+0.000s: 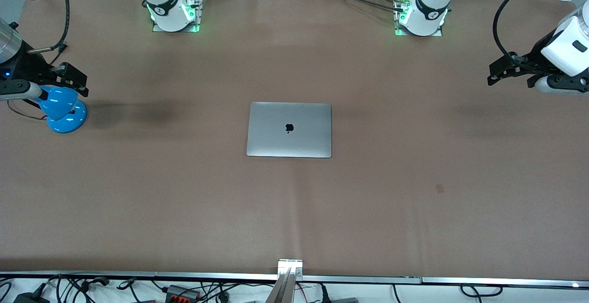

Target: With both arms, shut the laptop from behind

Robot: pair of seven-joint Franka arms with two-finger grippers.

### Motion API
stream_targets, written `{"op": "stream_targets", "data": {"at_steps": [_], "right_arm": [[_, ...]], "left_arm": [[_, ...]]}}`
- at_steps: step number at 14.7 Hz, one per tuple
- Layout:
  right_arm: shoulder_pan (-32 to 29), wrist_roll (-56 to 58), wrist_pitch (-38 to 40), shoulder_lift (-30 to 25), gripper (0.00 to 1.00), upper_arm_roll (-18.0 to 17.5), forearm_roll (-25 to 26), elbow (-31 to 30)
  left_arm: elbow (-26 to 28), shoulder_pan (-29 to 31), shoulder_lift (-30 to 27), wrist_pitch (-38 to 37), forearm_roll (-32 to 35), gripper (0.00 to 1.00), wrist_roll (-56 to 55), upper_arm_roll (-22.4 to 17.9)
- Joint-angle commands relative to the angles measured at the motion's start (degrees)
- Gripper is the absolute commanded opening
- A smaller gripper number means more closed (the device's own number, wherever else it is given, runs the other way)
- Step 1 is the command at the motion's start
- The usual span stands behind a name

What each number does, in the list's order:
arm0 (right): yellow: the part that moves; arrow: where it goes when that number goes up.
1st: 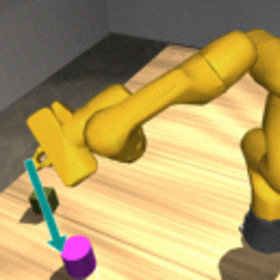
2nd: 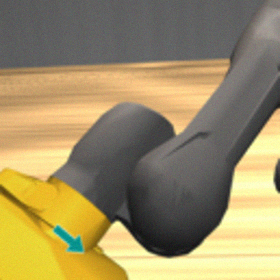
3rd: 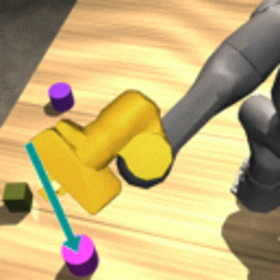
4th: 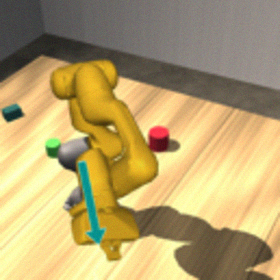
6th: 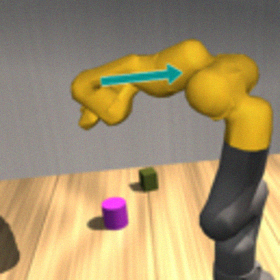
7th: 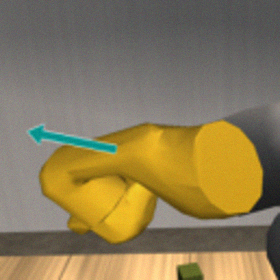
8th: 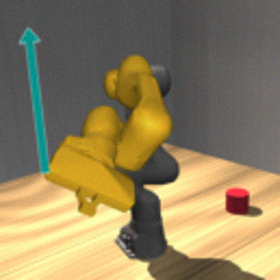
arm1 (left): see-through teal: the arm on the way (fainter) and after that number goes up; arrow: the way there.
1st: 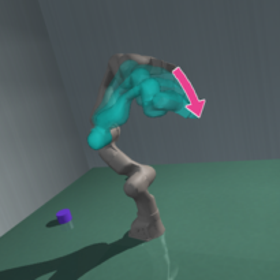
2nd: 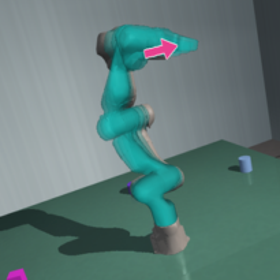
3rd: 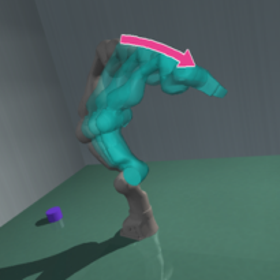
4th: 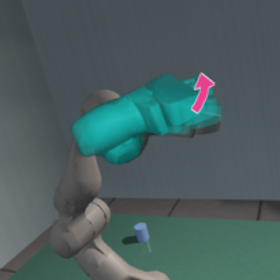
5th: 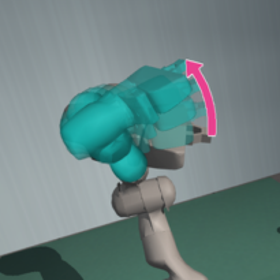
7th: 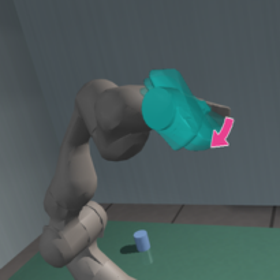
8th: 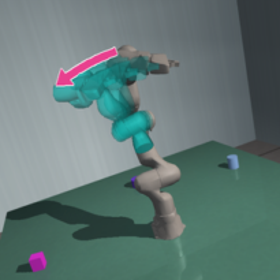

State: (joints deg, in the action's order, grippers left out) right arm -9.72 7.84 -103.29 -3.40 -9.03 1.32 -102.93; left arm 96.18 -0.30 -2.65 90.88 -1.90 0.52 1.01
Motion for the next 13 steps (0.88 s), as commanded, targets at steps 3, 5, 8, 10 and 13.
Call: {"op": "stream_targets", "data": {"at_steps": [3, 5, 8, 10, 13], "right_arm": [[-1.1, -2.9, 1.8, 0.5, 1.0, -1.1, -1.2, 1.0], [-1.2, -4.8, 2.5, 0.3, 1.0, -1.1, -2.0, 1.0], [-1.3, -4.9, 2.7, 0.2, 1.0, -1.0, -2.0, 0.9], [-1.3, -4.9, 2.7, 0.2, 1.0, -1.0, -2.0, 0.9], [-1.3, -4.9, 2.6, 0.1, 1.0, -1.1, -2.0, 0.8]], "left_arm": [[-0.1, 0.3, -0.6, -1.2, -0.9, 1.0, 0.7, -0.2], [-0.2, 0.3, -0.6, -1.2, -0.9, 1.0, 0.6, -0.2], [-0.2, 0.3, -0.6, -1.2, -0.9, 1.0, 0.4, -0.1], [-0.2, 0.3, -0.6, -1.1, -0.9, 1.0, 0.4, -0.2], [-0.2, 0.3, -0.6, -1.2, -0.9, 1.0, 0.4, -0.1]]}}
